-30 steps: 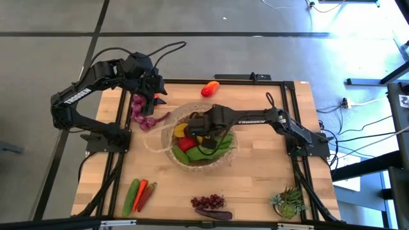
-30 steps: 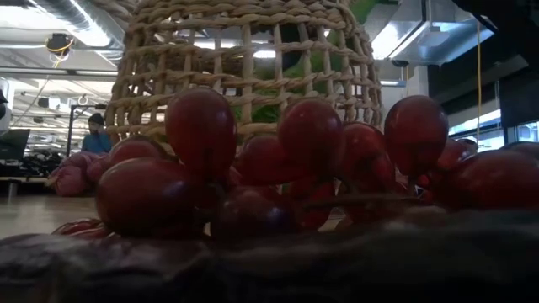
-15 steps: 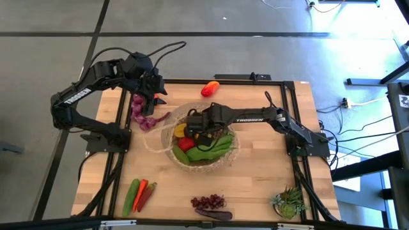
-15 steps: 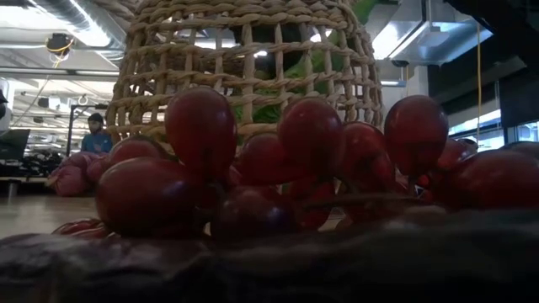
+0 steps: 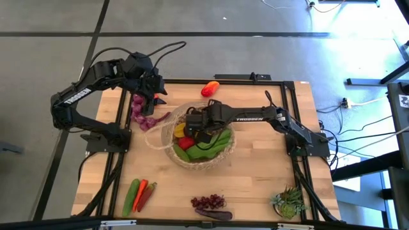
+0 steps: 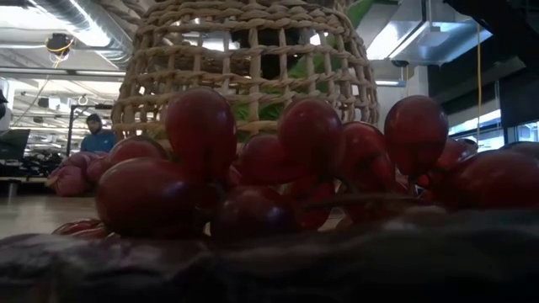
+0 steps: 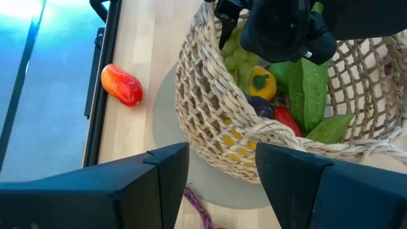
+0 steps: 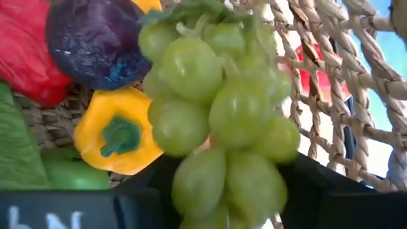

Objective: Build produce basket
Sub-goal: Put the green grapes into the brown basket

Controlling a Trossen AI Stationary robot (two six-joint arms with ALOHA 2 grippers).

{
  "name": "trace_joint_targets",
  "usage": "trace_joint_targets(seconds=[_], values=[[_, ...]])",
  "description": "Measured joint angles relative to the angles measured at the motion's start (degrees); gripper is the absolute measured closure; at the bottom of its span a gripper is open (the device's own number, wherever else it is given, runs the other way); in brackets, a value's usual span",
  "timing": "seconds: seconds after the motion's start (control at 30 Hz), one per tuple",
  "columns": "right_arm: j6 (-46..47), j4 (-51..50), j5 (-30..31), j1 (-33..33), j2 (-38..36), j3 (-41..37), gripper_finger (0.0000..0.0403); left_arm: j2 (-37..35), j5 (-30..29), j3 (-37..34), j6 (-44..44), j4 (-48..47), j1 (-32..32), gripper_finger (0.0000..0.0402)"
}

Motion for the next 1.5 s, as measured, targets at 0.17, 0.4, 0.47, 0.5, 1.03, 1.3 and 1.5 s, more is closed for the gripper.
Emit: trace_joint_targets(seconds=[0.17,0.4,0.47,0.5,1.03,1.3,1.5], values=[[-0.13,0.24,-0.04,0.00,0.00,0.00,0.0216,0.00,-0.01,0.00,0.00,0.00,-0.02,0.0230],[0.08,-1.07,-0.04,0.04,-0.67,0.83,0.0215,0.00,-0.02,0.00,0.00,-0.02,-0.02,0.0230],[-0.09,-1.03,0.61,0.53,-0.90,0.98,0.0215,0.00,-0.02,0.00,-0.02,0.00,-0.02,0.0230],[-0.06,-1.01,1.48,0.77,-0.89,0.98,0.0215,0.00,-0.02,0.00,-0.02,-0.02,-0.02,0.0230],[0.00,0.80,-2.85,-0.52,-0.55,-0.81,0.0262,0.00,-0.02,0.00,-0.04,-0.02,-0.01,0.0230],[-3.30,2.38,-7.09,-2.34,-0.55,-0.81,0.0230,0.00,-0.02,0.00,-0.07,-0.02,-0.01,0.0230],[-7.58,3.67,-7.41,-2.27,-0.55,0.02,0.0186,0.00,-0.02,0.00,-0.03,-0.02,-0.02,0.0230]])
